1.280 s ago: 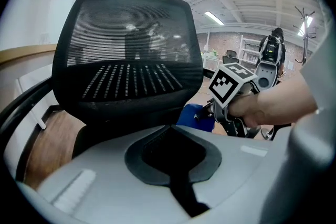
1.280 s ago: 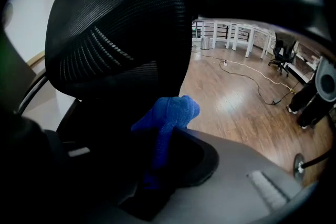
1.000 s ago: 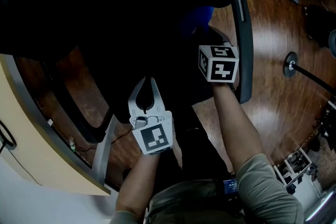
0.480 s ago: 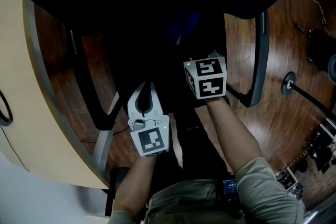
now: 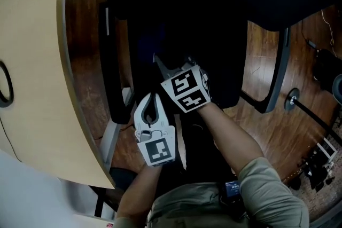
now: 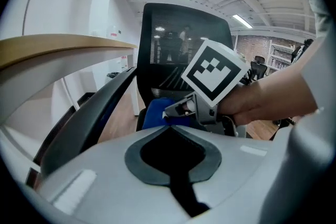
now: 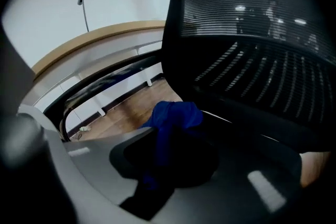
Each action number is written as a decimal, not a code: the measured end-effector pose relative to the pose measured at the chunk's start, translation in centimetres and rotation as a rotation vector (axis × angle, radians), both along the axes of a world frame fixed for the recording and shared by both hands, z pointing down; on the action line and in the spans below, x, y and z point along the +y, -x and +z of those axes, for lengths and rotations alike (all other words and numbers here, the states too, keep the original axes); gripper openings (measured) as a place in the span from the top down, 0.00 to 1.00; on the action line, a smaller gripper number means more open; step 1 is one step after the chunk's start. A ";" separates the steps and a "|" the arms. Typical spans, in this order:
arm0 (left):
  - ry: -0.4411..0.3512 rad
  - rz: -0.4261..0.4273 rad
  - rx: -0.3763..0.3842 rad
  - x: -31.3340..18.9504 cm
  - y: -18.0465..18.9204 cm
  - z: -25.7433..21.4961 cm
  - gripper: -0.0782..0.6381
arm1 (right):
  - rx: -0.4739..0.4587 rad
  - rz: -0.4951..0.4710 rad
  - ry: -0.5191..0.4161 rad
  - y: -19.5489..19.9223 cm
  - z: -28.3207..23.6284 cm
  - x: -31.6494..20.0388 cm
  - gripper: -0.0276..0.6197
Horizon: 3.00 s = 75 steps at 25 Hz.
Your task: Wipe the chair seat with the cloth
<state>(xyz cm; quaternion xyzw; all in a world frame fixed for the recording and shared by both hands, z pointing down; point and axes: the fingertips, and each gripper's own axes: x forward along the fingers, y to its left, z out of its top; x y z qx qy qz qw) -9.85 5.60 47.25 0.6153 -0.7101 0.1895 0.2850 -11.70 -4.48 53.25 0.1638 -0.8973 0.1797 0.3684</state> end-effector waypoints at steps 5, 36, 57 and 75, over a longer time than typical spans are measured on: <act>0.027 0.011 0.006 2.3 -0.1 0.5 0.88 | 0.000 -0.092 0.007 3.2 1.4 2.5 0.84; 0.031 0.273 0.034 -2.0 -10.3 2.0 0.88 | 0.163 0.275 0.026 -15.0 5.1 -3.1 0.84; 0.014 0.445 0.040 -6.2 -19.0 2.2 0.88 | 0.235 0.814 0.098 -34.1 6.0 -6.4 0.84; 0.045 0.258 0.014 -6.4 -14.7 5.3 0.88 | 0.261 0.893 0.114 -35.8 8.3 -5.0 0.84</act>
